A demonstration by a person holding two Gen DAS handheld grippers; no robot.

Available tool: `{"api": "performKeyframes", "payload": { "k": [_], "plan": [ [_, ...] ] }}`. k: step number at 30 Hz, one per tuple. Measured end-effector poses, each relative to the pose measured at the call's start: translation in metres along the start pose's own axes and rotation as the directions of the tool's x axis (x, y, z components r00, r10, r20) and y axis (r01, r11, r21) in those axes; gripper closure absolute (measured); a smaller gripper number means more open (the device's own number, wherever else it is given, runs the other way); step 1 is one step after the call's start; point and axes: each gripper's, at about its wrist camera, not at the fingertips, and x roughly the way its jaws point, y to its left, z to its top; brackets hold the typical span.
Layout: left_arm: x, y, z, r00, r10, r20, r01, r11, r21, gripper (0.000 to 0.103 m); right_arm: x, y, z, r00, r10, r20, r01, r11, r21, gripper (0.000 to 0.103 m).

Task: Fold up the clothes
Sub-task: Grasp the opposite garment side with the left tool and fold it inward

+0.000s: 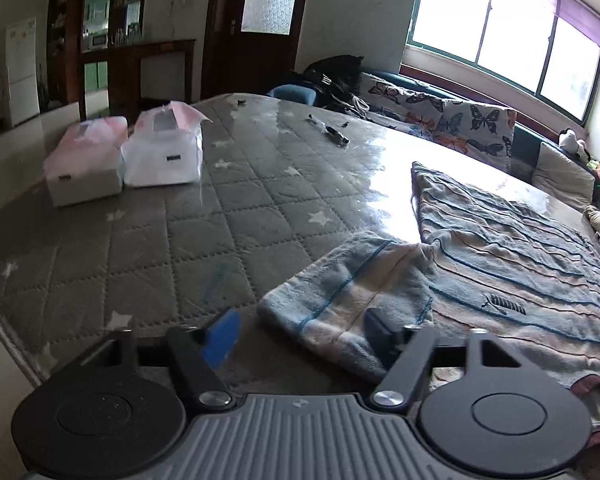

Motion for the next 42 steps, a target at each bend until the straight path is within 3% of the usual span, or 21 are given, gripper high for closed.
{"api": "performKeyframes", "payload": {
  "k": [3,7,14,17,21,24,29,37,42],
  "plan": [
    [0.006,0.001,0.000,1.000,-0.009,-0.018,0.008,1.000,-0.027,0.052,0.000,0.004,0.001,1.000,0.009,0.003,-0.009,1.000,-0.005,0.070],
    [0.010,0.004,0.001,1.000,-0.013,-0.028,0.011,0.997,-0.072,0.060,0.001,0.008,0.005,1.000,0.022,0.009,-0.022,1.000,-0.012,0.070],
    [0.009,0.012,0.002,1.000,-0.003,-0.014,0.002,0.994,-0.108,0.094,0.007,0.026,0.011,0.997,0.082,0.004,-0.082,0.995,-0.053,0.070],
    [0.002,0.012,0.007,0.999,-0.031,0.017,0.032,0.993,-0.113,0.098,0.009,0.036,0.012,0.994,0.111,0.000,-0.110,0.991,-0.073,0.063],
    [-0.015,-0.001,0.018,0.992,-0.100,0.072,0.106,0.991,-0.080,0.099,0.012,0.044,0.012,0.991,0.131,0.002,-0.130,0.988,-0.082,0.063],
    [-0.026,-0.018,0.024,0.979,-0.181,0.097,0.186,0.981,-0.055,0.100,0.011,0.045,0.013,0.991,0.132,0.008,-0.131,0.989,-0.076,0.063],
    [-0.038,-0.059,0.027,0.937,-0.333,0.101,0.331,0.943,0.038,0.100,0.010,0.040,0.013,0.993,0.121,0.012,-0.120,0.991,-0.061,0.063],
    [-0.028,-0.111,0.009,0.879,-0.476,-0.028,0.475,0.867,0.152,0.099,0.010,0.036,0.011,0.993,0.116,0.013,-0.115,0.992,-0.042,0.063],
    [-0.017,-0.124,-0.006,0.859,-0.498,-0.123,0.512,0.840,0.178,0.097,0.012,0.036,0.013,0.993,0.115,0.015,-0.114,0.993,-0.037,0.063]
  ]
}}
